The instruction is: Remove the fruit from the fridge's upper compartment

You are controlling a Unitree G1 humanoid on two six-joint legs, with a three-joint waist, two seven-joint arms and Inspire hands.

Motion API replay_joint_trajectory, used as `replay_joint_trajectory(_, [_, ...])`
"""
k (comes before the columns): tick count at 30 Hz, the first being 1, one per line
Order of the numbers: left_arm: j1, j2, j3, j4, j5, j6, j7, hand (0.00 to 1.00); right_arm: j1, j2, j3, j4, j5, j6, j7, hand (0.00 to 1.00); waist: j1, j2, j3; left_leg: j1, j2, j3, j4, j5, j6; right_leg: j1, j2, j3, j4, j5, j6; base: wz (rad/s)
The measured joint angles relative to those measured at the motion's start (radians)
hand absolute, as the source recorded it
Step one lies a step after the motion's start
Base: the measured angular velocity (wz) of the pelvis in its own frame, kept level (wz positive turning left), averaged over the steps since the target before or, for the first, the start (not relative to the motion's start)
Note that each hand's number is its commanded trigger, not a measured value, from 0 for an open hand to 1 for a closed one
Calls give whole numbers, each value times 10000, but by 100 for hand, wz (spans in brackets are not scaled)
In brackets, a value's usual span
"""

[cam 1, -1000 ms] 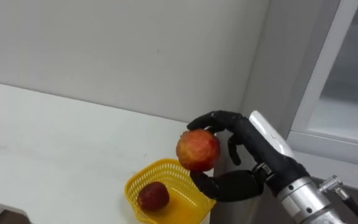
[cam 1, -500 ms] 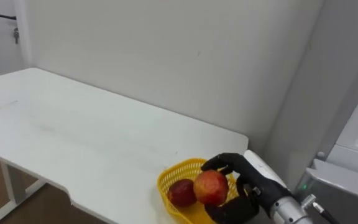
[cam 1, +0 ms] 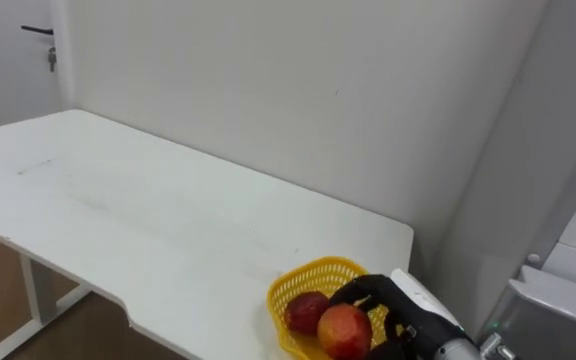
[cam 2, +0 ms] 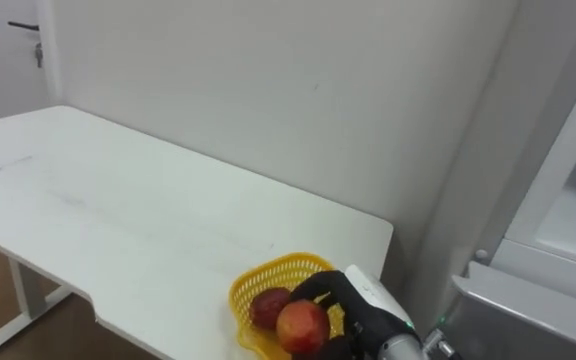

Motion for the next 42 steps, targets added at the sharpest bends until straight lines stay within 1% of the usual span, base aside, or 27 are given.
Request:
replay_joint_trajectory(4, [194, 8, -13, -9, -3, 15, 4, 0, 0, 1, 0, 6, 231, -2, -125, 0, -33, -42, 12, -44, -12, -73, 25, 0, 0, -10, -4, -54, -9, -1, 1, 3])
replay_joint_trajectory(10, [180, 81, -27, -9, 2, 22, 3, 0, 5, 1, -1, 222, 228, -25, -190, 0, -31, -122, 18, -108, -13, -105, 45, 2, -3, -40, -3, -158, -8, -3, 4, 4])
replay_joint_trajectory(15, [143, 105, -26, -213, 400, 24, 0, 0, 11, 2, -1, 464, 228, 0, -182, 0, -37, -129, 15, -190, -15, -120, 161, -2, -1, -42, -10, -186, 3, -2, 4, 3])
replay_joint_trajectory(20, [144, 103, -25, -295, 405, 34, -4, 0, 12, 2, -1, 464, 226, 3, -178, 0, -35, -118, 19, -190, -12, -116, 171, -3, -2, -40, -9, -185, 12, -2, 3, 0])
replay_joint_trajectory(26, [116, 106, -24, -334, 402, 127, -5, 0, 14, 2, -3, 457, 223, 2, -179, 0, -44, -60, 3, -184, -8, -85, 186, -3, -3, -51, -6, -177, 17, -1, 2, 0])
replay_joint_trajectory(32, [65, 54, 51, -338, 551, 149, -4, 0, 13, 2, -250, 133, 218, -2, -190, 0, -71, 35, -58, -166, -5, 4, 131, -2, -1, -89, -10, -70, 6, -1, 1, -4])
replay_joint_trajectory(34, [62, 25, 246, -334, 715, 148, -1, 0, 15, 3, -367, -87, 228, -62, -201, 0, -96, 57, -68, -148, -1, 22, 117, -1, 0, -89, -3, -23, 0, -1, 1, -3])
replay_joint_trajectory(36, [83, 2, 317, -334, 708, 129, -1, 0, 60, 3, -471, -338, 259, -85, -202, 0, -121, 85, -60, -42, 0, 33, 73, 0, 0, -15, 1, 11, -9, -1, 2, -4])
replay_joint_trajectory(37, [136, -1, 317, -334, 707, 124, 2, 0, 72, 2, -498, -454, 375, -162, -216, 0, -136, 99, -67, 14, 3, 42, -7, 2, 2, 2, 0, 31, -10, -1, 2, -4])
replay_joint_trajectory(39, [179, -11, 301, -331, 708, 84, 16, 0, 74, 2, -533, -707, 543, -194, -262, 0, -218, 108, -80, 22, 9, 51, -16, 2, 3, 4, 6, 50, -8, -1, 2, -3])
replay_joint_trajectory(41, [190, -58, 299, -332, 713, 66, 17, 0, 74, 0, -600, -1160, 554, -193, -274, 0, -253, 137, -79, 13, 48, 210, -43, 2, 2, -80, 25, 202, -5, -1, 2, -21])
replay_joint_trajectory(42, [216, -109, 304, -326, 741, 54, 17, 0, 78, -1, -600, -1573, 553, -195, -285, 0, -254, 185, -95, 17, 70, 337, -89, 1, 2, -142, 41, 332, -1, 0, 0, -25])
